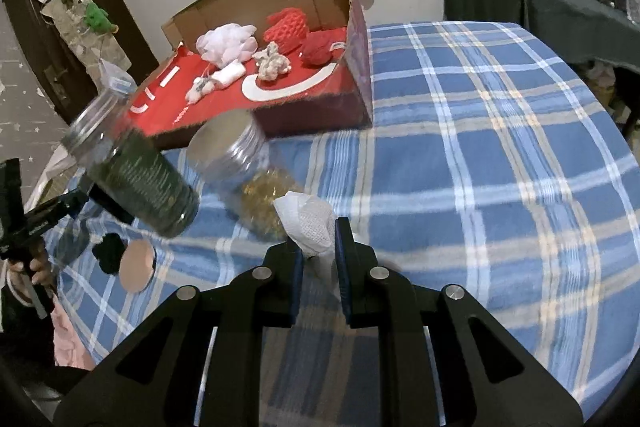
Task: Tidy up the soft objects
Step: 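Lift both items and carry them toward the red-lined box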
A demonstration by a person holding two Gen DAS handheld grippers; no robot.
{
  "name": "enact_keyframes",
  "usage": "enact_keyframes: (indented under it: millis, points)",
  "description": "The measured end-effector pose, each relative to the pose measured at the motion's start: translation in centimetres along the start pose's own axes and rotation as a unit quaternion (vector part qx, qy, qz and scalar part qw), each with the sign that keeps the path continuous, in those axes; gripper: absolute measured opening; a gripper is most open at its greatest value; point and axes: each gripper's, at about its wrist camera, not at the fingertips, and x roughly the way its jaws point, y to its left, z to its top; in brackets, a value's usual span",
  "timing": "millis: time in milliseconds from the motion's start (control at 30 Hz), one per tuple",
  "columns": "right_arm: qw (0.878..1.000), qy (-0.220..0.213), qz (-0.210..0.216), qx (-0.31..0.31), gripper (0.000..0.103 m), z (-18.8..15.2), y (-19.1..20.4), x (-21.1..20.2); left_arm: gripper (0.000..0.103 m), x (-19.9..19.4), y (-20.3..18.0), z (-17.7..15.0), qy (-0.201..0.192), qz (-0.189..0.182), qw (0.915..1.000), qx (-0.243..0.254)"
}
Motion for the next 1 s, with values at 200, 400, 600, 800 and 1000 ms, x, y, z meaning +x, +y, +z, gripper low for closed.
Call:
enact_keyframes:
  millis: [200,400,600,800,1000]
  points:
    - [0.999,0.017,0.033,-0.005,0.014,2.4,-1.5,0.9,0.024,1.2,0.5,1.8,0.003,-0.036,0.9983,0.045]
    - [0.997,0.038,0.067,-0.008,0.014,4.1,-2.7,2.1,0.024,2.8,0.9,3.4,0.015,-0.068,0.9948,0.075]
    - [0.994,0.047,0.100,-0.018,0.014,5.4,-3.1,2.8,0.024,3.6,1.0,4.7,0.019,-0.097,0.9892,0.109]
    - [0.990,0.057,0.123,-0.027,0.014,6.1,-3.1,3.5,0.024,4.0,0.8,5.9,0.021,-0.123,0.9843,0.125]
    - [0.987,0.060,0.141,-0.035,0.014,6.8,-2.8,3.8,0.024,3.9,0.5,6.8,0.015,-0.142,0.9800,0.138]
